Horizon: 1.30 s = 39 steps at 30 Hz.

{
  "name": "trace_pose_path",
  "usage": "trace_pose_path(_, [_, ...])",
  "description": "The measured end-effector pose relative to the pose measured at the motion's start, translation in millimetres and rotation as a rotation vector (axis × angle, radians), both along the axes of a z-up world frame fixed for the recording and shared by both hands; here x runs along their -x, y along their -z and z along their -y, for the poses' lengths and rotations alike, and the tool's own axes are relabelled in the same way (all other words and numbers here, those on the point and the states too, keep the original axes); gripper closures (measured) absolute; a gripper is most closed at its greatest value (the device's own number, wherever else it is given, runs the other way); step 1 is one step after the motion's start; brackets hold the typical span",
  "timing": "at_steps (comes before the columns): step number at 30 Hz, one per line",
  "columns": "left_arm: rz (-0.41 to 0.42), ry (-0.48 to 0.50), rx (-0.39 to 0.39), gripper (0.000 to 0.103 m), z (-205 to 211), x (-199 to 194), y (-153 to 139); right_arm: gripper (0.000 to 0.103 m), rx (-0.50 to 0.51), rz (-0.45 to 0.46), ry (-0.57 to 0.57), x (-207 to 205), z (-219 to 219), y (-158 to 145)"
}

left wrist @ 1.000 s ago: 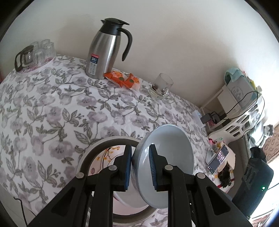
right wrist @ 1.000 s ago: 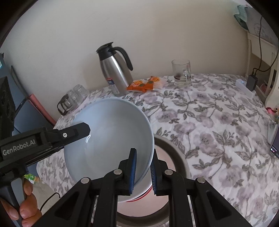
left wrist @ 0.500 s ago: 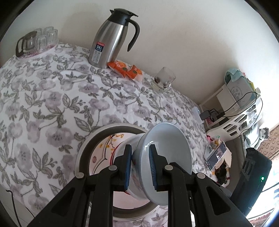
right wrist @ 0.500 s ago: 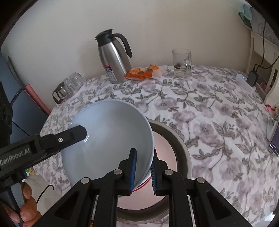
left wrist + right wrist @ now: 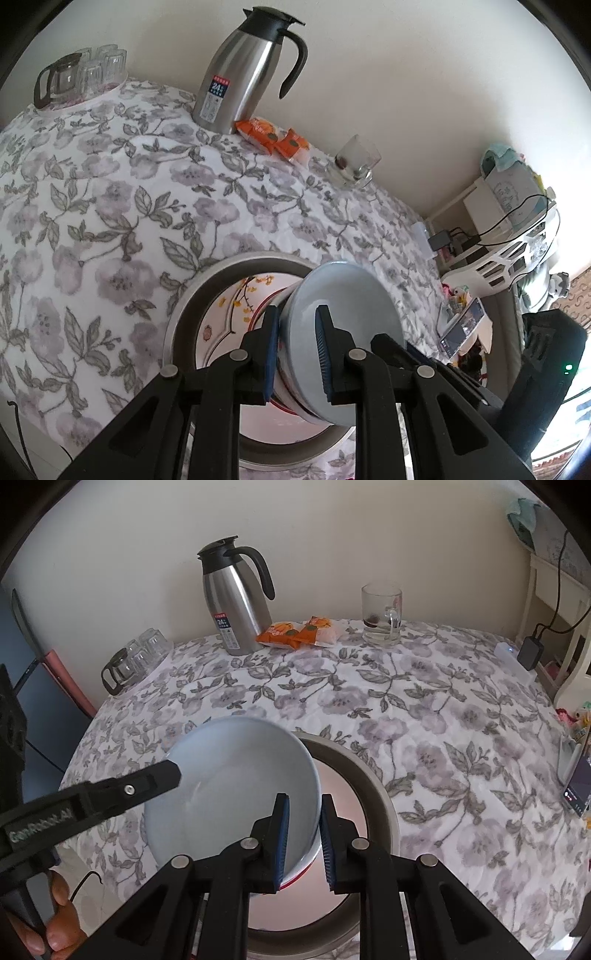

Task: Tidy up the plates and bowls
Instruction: 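Lower the white bowl onto the MAX bowl in the basin with both tools, then open both tools to release the white bowl on the stack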

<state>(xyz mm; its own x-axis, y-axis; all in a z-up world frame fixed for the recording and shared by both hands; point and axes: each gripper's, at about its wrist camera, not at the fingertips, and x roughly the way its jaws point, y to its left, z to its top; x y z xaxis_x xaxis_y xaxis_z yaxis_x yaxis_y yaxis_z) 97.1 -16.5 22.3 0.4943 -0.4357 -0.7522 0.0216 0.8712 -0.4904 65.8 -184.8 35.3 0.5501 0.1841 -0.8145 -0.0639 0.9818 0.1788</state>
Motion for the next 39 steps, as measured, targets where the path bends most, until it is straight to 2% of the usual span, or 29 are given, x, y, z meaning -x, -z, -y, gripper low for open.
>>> trace_pose_path(4, [0.006, 0.001, -0.001, 0.083, -0.2, 0.7, -0.8, 0.084, 0.010, 0.005, 0.000, -0.1, -0.5, 0.0])
trace_pose_path(8, [0.011, 0.000, 0.002, 0.083, 0.1, 0.8, -1.3, 0.077, 0.010, 0.026, 0.016, 1.7, 1.4, -3.8])
trace_pose_path(17, [0.074, -0.017, -0.043, 0.083, -3.5, 9.9, -11.7, 0.077, 0.001, 0.044, 0.018, 4.4, 5.5, -8.0])
trace_pose_path(19, [0.085, -0.026, -0.054, 0.082, -7.1, 12.5, -12.8, 0.067, -0.001, 0.047, 0.024, 5.1, 7.0, -8.6])
trace_pose_path(20, [0.091, -0.030, -0.059, 0.080, -9.1, 14.0, -13.3, 0.059, 0.000, 0.049, 0.029, 5.9, 7.6, -8.7])
trace_pose_path(21, [0.099, -0.040, -0.070, 0.079, -11.8, 15.6, -13.7, 0.056, 0.000, 0.050, 0.030, 6.6, 7.9, -8.8])
trace_pose_path(22, [0.104, -0.050, -0.084, 0.073, -13.8, 17.3, -13.9, 0.056, 0.000, 0.052, 0.032, 7.6, 8.7, -9.0])
trace_pose_path(23, [0.109, -0.063, -0.104, 0.063, -15.9, 18.9, -13.8, 0.055, 0.000, 0.056, 0.035, 9.0, 9.6, -9.6])
trace_pose_path(25, [0.116, -0.096, -0.152, 0.050, -20.9, 22.4, -13.3, 0.049, 0.000, 0.067, 0.043, 11.9, 12.2, -10.8])
trace_pose_path(28, [0.104, -0.136, -0.200, 0.039, -29.1, 26.1, -8.3, 0.043, 0.000, 0.078, 0.057, 17.6, 16.6, -10.7])
trace_pose_path(31, [0.079, -0.153, -0.244, 0.034, -34.0, 28.8, 0.4, 0.038, -0.019, 0.080, 0.071, 23.9, 22.6, -8.1])
trace_pose_path(33, [0.061, -0.152, -0.279, 0.026, -34.7, 30.5, 7.2, 0.035, -0.023, 0.077, 0.082, 28.3, 25.9, -5.6])
trace_pose_path(35, [0.048, -0.141, -0.301, 0.025, -33.2, 32.6, 14.2, 0.033, -0.018, 0.073, 0.090, 32.9, 28.3, -2.4])
trace_pose_path(39, [0.033, -0.120, -0.327, 0.025, -28.7, 36.6, 20.3, 0.018, -0.022, 0.071, 0.098, 40.6, 30.9, 1.4])
